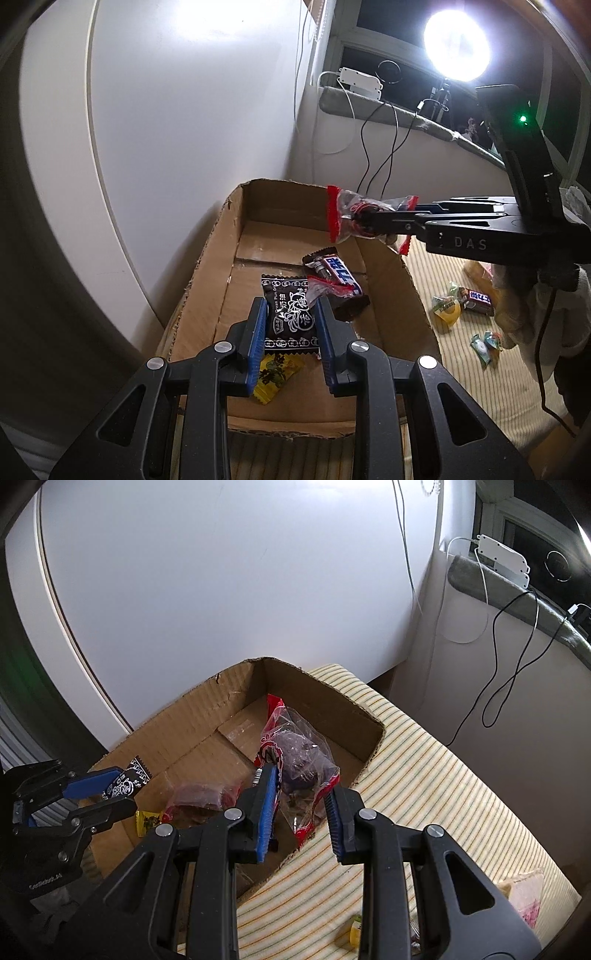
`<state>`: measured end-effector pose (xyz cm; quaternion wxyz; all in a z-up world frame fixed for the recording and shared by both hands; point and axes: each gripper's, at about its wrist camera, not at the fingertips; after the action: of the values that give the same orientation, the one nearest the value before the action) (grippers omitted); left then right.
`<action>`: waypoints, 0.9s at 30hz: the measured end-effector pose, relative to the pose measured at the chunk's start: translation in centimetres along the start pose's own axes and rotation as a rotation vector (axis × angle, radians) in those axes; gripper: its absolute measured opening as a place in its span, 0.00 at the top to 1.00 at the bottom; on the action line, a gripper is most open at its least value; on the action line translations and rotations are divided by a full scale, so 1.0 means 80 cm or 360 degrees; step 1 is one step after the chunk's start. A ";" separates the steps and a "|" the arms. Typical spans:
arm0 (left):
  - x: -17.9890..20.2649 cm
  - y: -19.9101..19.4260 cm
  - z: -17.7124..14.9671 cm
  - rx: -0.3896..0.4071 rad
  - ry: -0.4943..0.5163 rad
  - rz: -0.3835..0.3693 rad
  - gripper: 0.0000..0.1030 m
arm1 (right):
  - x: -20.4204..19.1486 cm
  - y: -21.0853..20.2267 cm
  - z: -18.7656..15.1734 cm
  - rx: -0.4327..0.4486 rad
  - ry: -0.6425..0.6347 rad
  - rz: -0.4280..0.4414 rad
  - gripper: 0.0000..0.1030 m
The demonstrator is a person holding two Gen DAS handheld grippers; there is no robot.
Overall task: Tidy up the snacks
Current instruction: 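Carry both snacks over the box and open both tools to drop them, then withdraw both open tools from the box toward the remaining snacks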
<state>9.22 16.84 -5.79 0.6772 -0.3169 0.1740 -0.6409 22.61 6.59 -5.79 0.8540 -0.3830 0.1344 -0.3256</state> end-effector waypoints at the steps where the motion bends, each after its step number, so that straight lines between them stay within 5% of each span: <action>1: 0.000 0.000 0.000 0.0003 -0.0001 0.0001 0.75 | 0.000 0.000 0.000 0.0002 -0.0002 -0.0001 0.72; 3: -0.001 0.000 0.001 -0.0001 -0.0005 0.0005 0.68 | 0.000 -0.001 0.001 0.0011 -0.0008 -0.0017 0.64; 7: 0.000 -0.004 0.001 0.0015 -0.0006 0.0015 0.51 | 0.001 -0.010 0.002 0.0048 -0.0008 -0.0030 0.33; 27: 0.040 -0.023 0.002 0.0055 0.0055 -0.0081 0.51 | 0.043 -0.087 -0.041 0.0095 0.0107 -0.0058 0.32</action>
<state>8.30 13.78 -3.97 0.6628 -0.2983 0.1664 -0.6664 20.45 -0.96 -2.75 0.8539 -0.3485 0.1463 -0.3577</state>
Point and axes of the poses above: each gripper's, at about its wrist camera, not at the fingertips, and y roughly the way its jaws point, x to its right, z to its top, and after that the axes turned 2 degrees about -z, right-handed
